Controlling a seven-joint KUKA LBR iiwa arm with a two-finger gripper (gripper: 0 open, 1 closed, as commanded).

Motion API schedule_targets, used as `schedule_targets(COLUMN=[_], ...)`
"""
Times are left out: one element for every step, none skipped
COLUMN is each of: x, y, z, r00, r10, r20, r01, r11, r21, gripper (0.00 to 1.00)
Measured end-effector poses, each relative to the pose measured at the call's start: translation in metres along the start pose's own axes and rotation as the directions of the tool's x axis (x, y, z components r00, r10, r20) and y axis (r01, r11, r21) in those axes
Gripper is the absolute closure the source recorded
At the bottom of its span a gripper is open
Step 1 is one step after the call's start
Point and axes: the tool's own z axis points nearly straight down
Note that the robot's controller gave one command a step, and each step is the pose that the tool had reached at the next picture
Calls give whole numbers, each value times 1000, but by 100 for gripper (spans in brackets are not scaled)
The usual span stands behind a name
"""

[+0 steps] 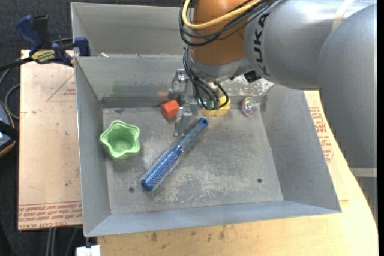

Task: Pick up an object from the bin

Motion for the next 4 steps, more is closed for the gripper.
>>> schedule_targets(x=[38, 61, 75, 79], y=[-36, 16, 22, 21], z=[97, 73, 53, 98], r00=[815, 651, 461, 143], r10=[-580, -759, -887, -990], r20=[17, 9, 6, 6], r01=[580, 759, 887, 990], r11=[815, 651, 461, 144], r21=[5, 5, 7, 12], gripper=[0, 0, 0, 0])
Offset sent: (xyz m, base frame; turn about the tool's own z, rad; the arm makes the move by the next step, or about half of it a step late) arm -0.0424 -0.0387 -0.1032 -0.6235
